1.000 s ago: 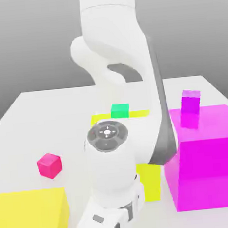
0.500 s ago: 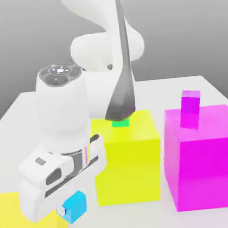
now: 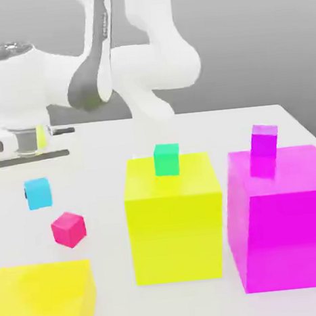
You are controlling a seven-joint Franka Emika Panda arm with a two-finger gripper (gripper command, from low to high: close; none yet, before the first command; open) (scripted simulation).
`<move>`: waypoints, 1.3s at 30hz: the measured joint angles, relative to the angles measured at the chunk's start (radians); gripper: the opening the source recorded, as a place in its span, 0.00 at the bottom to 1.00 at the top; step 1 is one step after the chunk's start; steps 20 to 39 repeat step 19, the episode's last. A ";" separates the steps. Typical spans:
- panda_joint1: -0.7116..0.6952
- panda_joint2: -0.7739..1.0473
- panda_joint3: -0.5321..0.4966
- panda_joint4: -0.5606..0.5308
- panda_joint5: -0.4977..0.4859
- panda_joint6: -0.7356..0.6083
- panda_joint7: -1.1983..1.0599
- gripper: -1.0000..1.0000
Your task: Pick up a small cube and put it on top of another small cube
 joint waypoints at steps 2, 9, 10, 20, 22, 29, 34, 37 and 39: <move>0.017 -0.009 -0.032 -0.035 0.041 0.014 -0.029 0.00; 0.134 0.099 -0.110 -0.041 0.192 0.116 -0.130 0.00; 0.149 0.119 -0.119 -0.041 0.215 0.135 -0.145 0.00; 0.237 0.304 -0.153 -0.048 0.413 0.319 -0.281 1.00; 0.237 0.304 -0.153 -0.048 0.413 0.319 -0.281 1.00; 0.237 0.304 -0.153 -0.048 0.413 0.319 -0.281 1.00; 0.237 0.304 -0.153 -0.048 0.413 0.319 -0.281 1.00; 0.237 0.304 -0.153 -0.048 0.413 0.319 -0.281 1.00; 0.237 0.304 -0.153 -0.048 0.413 0.319 -0.281 1.00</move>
